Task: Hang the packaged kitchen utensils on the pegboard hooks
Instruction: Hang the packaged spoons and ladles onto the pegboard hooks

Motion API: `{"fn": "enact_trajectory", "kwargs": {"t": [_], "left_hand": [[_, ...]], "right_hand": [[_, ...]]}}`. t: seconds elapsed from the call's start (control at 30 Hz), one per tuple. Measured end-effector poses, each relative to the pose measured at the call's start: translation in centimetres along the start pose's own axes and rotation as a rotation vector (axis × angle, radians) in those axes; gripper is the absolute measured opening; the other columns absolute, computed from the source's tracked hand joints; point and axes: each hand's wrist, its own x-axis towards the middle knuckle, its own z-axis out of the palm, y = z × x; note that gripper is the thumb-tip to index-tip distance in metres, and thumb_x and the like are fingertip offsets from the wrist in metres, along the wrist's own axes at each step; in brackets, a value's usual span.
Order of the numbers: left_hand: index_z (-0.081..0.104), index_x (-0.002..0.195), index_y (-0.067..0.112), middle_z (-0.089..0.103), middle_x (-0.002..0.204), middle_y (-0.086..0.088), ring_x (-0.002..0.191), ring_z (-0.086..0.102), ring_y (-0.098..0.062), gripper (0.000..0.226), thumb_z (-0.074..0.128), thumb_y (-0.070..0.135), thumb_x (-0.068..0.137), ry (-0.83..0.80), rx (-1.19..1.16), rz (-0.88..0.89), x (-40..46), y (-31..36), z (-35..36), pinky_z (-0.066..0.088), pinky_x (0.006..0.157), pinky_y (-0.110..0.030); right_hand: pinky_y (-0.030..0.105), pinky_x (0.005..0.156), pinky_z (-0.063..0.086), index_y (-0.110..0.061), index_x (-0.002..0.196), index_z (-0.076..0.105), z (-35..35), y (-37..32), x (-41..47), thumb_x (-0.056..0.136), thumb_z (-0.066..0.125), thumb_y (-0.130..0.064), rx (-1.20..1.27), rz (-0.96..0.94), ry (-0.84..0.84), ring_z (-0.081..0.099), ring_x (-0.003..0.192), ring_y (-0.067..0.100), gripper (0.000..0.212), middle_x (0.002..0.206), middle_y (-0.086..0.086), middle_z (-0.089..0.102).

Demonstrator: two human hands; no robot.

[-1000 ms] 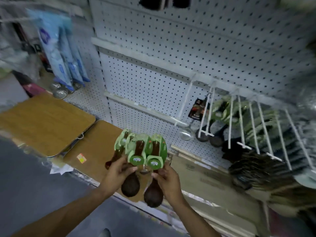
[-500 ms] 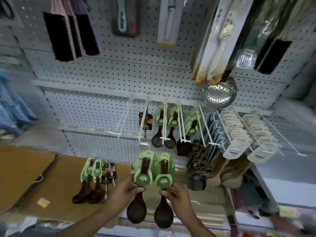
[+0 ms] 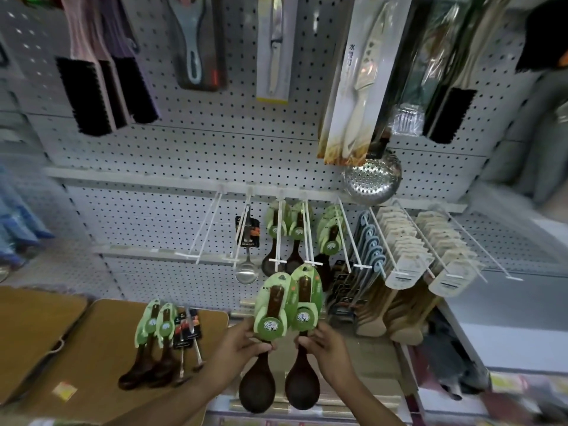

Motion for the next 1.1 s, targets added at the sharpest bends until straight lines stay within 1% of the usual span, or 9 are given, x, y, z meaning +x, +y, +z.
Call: {"fn": "enact_trajectory", "kwargs": {"t": [0.17, 0.27, 0.43, 0.6, 0.73, 0.83, 0.93, 1.0, 1.1], "left_hand": [[0.06, 0.117, 0.006, 0.078, 0.096, -0.013, 0.096, 0.074, -0.026, 0.035, 0.07, -0.004, 0.085, 0.023, -0.024, -0.006, -0.4, -0.1, -0.3, 0.057, 0.092, -0.032], [0.06, 0.118, 0.007, 0.078, 0.097, -0.013, 0.097, 0.074, -0.027, 0.035, 0.07, -0.003, 0.087, 0.011, -0.018, -0.002, -0.6, -0.2, -0.5, 0.057, 0.094, -0.035], [0.062, 0.116, 0.005, 0.078, 0.094, -0.014, 0.094, 0.074, -0.027, 0.032, 0.069, -0.005, 0.086, 0.02, -0.015, -0.004, -0.8, 0.1, -0.7, 0.057, 0.089, -0.029], [0.062, 0.117, 0.005, 0.078, 0.094, -0.014, 0.095, 0.074, -0.028, 0.034, 0.069, -0.005, 0.086, 0.022, -0.017, -0.008, -0.7, 0.1, -0.8, 0.058, 0.09, -0.031], [0.062, 0.117, 0.006, 0.078, 0.095, -0.014, 0.095, 0.074, -0.027, 0.033, 0.069, -0.005, 0.087, 0.023, -0.007, 0.004, -0.4, 0.1, -0.9, 0.058, 0.089, -0.03], [0.062, 0.116, 0.006, 0.077, 0.095, -0.014, 0.095, 0.074, -0.027, 0.031, 0.069, -0.005, 0.087, 0.032, -0.009, 0.004, -0.2, 0.0, -0.9, 0.058, 0.089, -0.034], [0.063, 0.114, 0.006, 0.077, 0.095, -0.015, 0.095, 0.074, -0.029, 0.029, 0.07, -0.004, 0.087, 0.038, -0.024, -0.008, 0.0, -0.2, -1.0, 0.058, 0.09, -0.035], [0.063, 0.117, 0.008, 0.076, 0.098, -0.016, 0.097, 0.074, -0.03, 0.031, 0.069, -0.003, 0.088, 0.034, -0.036, -0.014, 0.1, -0.3, -1.1, 0.057, 0.092, -0.036], [0.063, 0.12, 0.009, 0.076, 0.101, -0.016, 0.099, 0.073, -0.028, 0.034, 0.069, -0.003, 0.089, 0.043, -0.033, -0.016, 0.2, -0.3, -1.1, 0.057, 0.092, -0.032]], "right_hand": [[0.039, 0.077, 0.055, -0.004, 0.098, 0.065, 0.1, 0.4, 0.7, 0.069, 0.076, -0.017, 0.035, -0.022, -0.009, 0.067, 0.082, 0.032, 0.034, 0.082, 0.022, 0.07], [0.037, 0.079, 0.056, -0.005, 0.101, 0.065, 0.0, 0.8, 0.9, 0.076, 0.076, -0.006, 0.014, -0.032, 0.003, 0.068, 0.085, 0.032, 0.027, 0.085, 0.021, 0.071], [0.026, 0.072, 0.055, -0.006, 0.101, 0.065, 0.2, 0.7, 1.1, 0.082, 0.067, 0.011, 0.036, -0.029, 0.01, 0.069, 0.077, 0.016, 0.026, 0.077, 0.012, 0.071], [0.032, 0.069, 0.057, -0.001, 0.102, 0.062, 0.6, 0.2, 2.1, 0.086, 0.064, 0.01, 0.024, -0.043, 0.024, 0.068, 0.076, 0.027, 0.02, 0.075, 0.016, 0.067], [0.04, 0.076, 0.058, -0.008, 0.106, 0.064, 0.7, -0.2, 3.7, 0.087, 0.065, 0.007, -0.046, -0.032, 0.037, 0.067, 0.084, 0.036, 0.024, 0.083, 0.027, 0.066], [0.044, 0.079, 0.058, -0.013, 0.107, 0.065, 0.8, -0.8, 5.4, 0.087, 0.066, 0.005, -0.064, -0.035, 0.039, 0.067, 0.087, 0.038, 0.027, 0.081, 0.025, 0.063], [0.032, 0.071, 0.057, -0.008, 0.102, 0.062, 0.7, -1.5, 7.5, 0.086, 0.063, 0.01, -0.02, -0.008, 0.045, 0.064, 0.081, 0.028, 0.024, 0.072, 0.014, 0.055], [0.024, 0.065, 0.056, -0.003, 0.101, 0.06, 0.7, -2.1, 8.9, 0.087, 0.06, 0.013, -0.006, 0.003, 0.048, 0.067, 0.074, 0.019, 0.021, 0.071, 0.015, 0.054], [0.024, 0.063, 0.056, 0.003, 0.099, 0.057, 0.5, -2.5, 11.0, 0.087, 0.059, 0.014, -0.032, 0.018, 0.059, 0.069, 0.07, 0.016, 0.017, 0.07, 0.016, 0.059]]}}
